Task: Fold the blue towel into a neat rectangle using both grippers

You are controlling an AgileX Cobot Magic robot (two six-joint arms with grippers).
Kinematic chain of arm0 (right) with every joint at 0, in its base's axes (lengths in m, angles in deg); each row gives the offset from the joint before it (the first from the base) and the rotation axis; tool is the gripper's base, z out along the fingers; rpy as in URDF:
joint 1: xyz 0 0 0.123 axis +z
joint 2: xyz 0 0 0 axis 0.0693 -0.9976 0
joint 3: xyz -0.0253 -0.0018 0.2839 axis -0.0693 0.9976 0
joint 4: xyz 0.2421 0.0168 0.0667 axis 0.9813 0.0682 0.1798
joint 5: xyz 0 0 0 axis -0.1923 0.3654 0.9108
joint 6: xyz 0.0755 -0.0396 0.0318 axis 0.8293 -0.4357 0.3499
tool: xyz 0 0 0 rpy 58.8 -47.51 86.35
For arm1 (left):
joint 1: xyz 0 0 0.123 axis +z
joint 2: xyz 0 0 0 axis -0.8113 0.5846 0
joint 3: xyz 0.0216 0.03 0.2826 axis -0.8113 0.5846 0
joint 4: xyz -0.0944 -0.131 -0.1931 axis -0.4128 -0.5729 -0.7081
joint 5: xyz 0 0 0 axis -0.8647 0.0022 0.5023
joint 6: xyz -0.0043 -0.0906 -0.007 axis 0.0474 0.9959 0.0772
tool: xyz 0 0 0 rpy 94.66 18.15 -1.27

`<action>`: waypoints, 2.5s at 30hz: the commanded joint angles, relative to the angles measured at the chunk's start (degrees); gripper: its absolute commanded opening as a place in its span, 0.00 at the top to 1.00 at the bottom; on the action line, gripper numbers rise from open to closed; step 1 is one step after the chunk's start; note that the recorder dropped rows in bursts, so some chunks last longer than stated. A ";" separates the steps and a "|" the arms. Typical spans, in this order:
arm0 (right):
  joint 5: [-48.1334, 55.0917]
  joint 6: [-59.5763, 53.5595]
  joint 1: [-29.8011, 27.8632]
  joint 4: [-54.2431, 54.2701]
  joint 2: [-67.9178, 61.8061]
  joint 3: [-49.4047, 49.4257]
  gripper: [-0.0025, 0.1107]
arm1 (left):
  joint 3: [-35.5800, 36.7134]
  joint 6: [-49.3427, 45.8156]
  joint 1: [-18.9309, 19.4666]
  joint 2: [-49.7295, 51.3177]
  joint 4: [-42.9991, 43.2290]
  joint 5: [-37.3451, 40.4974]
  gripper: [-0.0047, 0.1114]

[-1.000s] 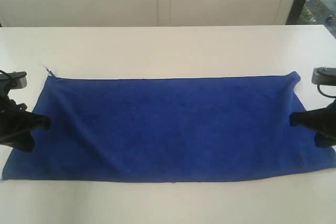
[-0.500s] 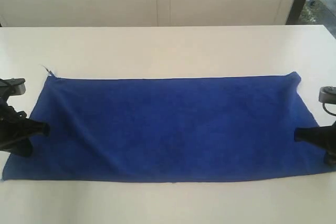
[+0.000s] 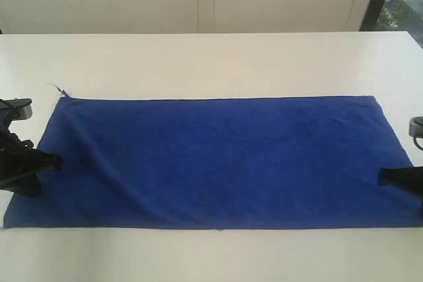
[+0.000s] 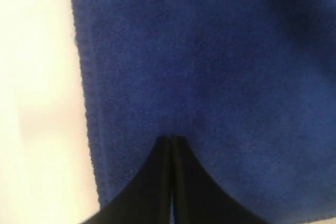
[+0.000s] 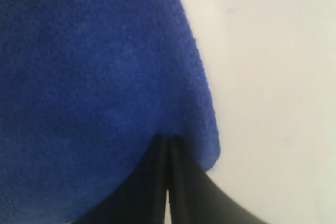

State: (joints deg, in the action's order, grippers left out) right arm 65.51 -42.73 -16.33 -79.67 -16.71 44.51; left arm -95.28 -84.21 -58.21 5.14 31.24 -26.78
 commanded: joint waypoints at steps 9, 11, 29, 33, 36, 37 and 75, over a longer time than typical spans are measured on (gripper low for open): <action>-8.07 -1.69 -0.11 1.55 9.83 0.30 0.98 | 0.33 -1.31 -0.07 -8.53 -0.64 2.59 0.96; -8.75 -2.62 0.34 2.57 12.41 0.30 0.98 | 0.33 -2.45 -0.07 -8.70 -0.64 4.17 0.96; -10.08 -6.04 3.90 3.32 19.41 0.30 0.98 | 0.33 -2.48 -0.07 -1.26 7.33 10.30 0.96; -10.21 -6.04 3.90 3.32 19.41 0.30 0.98 | 0.33 -2.35 -0.07 -1.26 8.66 10.99 0.96; -10.21 -6.04 3.90 3.32 19.41 0.30 0.98 | 0.33 -2.34 -0.07 -1.26 8.93 11.14 0.96; -10.21 -6.04 3.90 3.32 19.41 0.30 0.98 | 0.33 -2.34 -0.07 -1.26 9.19 11.14 0.96; -10.59 -6.04 3.90 3.32 19.41 0.30 0.98 | 2.43 -2.74 -0.07 -3.91 5.80 5.98 0.96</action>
State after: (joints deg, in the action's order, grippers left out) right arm 55.45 -48.03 -12.50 -76.32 2.32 44.74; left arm -93.61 -86.14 -58.21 0.92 37.98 -20.62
